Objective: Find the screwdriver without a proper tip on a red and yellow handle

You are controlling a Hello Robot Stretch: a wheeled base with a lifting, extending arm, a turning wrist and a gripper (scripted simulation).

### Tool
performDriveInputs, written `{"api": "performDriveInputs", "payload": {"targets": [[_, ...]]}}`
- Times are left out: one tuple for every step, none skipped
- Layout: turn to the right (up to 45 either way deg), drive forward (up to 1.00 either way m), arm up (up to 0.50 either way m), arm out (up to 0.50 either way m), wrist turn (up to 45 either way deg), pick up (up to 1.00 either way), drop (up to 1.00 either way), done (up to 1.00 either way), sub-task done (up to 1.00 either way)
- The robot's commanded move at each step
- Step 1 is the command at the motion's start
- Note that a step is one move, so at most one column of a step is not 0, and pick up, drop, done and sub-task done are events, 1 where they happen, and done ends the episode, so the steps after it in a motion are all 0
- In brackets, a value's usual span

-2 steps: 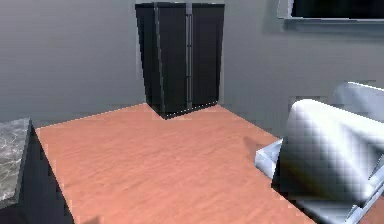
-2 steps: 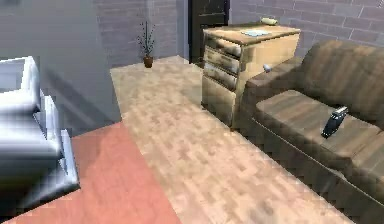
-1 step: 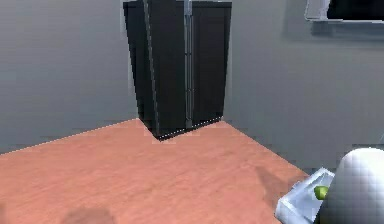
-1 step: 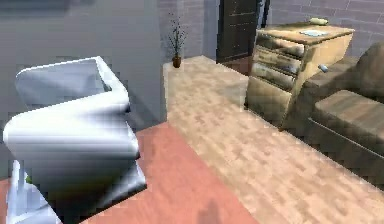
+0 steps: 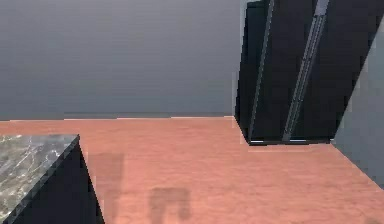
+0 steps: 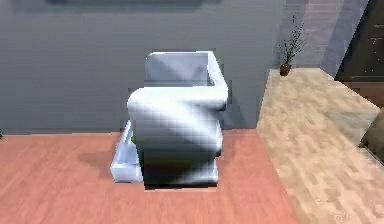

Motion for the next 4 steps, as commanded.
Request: {"api": "performDriveInputs", "payload": {"targets": [[0.0,1.0,0.0,0.0,0.0,0.0,0.0,0.0,0.0],[-45.0,0.0,0.0,0.0,0.0,0.0,0.0,0.0,0.0],[0.0,0.5,0.0,0.0,0.0,0.0,0.0,0.0,0.0],[-45.0,0.0,0.0,0.0,0.0,0.0,0.0,0.0,0.0]]}}
